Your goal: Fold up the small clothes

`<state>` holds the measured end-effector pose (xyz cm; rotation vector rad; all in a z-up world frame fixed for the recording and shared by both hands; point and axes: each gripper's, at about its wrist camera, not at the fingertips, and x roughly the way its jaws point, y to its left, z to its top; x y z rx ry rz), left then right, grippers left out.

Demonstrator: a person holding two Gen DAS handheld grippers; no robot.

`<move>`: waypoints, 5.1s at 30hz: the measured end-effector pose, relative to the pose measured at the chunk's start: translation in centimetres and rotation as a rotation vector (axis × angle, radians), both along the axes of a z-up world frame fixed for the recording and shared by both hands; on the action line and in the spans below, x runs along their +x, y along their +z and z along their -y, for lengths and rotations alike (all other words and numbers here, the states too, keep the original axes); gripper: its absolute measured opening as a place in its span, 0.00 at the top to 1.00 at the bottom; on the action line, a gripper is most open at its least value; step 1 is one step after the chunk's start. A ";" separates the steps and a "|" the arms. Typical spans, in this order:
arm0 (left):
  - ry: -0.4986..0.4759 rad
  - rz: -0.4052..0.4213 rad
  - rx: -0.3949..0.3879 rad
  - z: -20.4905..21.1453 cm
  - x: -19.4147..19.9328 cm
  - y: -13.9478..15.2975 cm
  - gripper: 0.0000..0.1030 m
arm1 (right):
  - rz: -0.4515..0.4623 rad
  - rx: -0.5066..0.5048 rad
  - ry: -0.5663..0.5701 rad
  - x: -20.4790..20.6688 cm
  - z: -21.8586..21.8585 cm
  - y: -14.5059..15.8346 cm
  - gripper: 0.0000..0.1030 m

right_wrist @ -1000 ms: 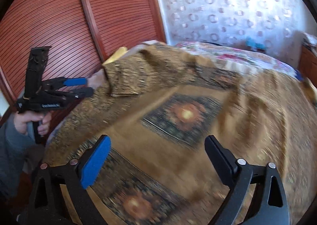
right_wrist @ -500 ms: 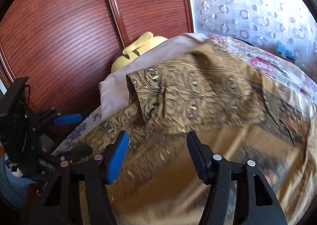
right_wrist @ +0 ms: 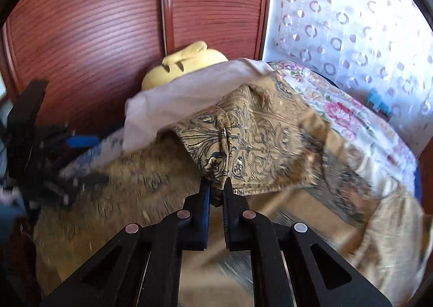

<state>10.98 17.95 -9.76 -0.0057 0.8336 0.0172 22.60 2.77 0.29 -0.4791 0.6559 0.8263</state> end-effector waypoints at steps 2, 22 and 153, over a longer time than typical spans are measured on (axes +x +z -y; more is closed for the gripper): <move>0.007 0.001 0.009 0.1 0.0 0.0 0.26 | -0.034 0.028 -0.037 0.1 0.3 -0.6 0.78; -0.065 0.030 -0.019 2.6 0.8 0.9 0.94 | -0.133 0.227 -0.361 12.3 1.2 -5.0 0.61; -0.401 -0.089 0.023 26.3 10.7 0.8 0.00 | -0.199 0.520 -0.798 -0.2 32.6 -4.6 0.49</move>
